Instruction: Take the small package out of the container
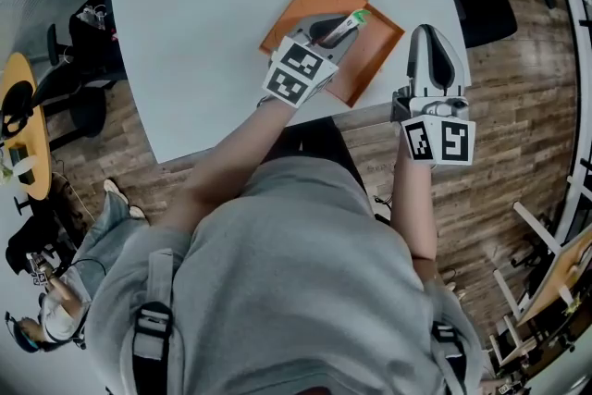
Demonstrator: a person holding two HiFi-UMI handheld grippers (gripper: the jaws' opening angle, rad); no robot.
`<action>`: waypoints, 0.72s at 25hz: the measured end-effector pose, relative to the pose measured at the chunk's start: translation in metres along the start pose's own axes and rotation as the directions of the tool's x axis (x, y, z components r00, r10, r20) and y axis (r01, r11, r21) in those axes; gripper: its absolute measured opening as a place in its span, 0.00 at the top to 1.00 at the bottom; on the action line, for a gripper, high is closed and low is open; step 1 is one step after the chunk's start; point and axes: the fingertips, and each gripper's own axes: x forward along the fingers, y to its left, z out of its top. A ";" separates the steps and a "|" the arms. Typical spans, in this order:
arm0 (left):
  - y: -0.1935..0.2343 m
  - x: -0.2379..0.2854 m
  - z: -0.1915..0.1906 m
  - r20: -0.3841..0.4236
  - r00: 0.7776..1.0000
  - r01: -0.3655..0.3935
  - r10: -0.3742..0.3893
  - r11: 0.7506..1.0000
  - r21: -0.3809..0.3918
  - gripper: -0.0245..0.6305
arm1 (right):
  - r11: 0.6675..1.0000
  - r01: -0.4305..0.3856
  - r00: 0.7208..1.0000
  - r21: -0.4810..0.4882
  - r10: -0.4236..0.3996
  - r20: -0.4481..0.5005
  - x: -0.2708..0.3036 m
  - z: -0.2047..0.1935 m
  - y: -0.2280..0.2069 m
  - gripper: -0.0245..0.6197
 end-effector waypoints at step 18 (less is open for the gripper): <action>0.085 -0.224 0.166 0.635 0.695 -0.356 0.337 0.929 -0.103 0.81 | 0.994 -0.088 0.994 -0.065 0.092 0.052 0.027 0.053 0.047 0.88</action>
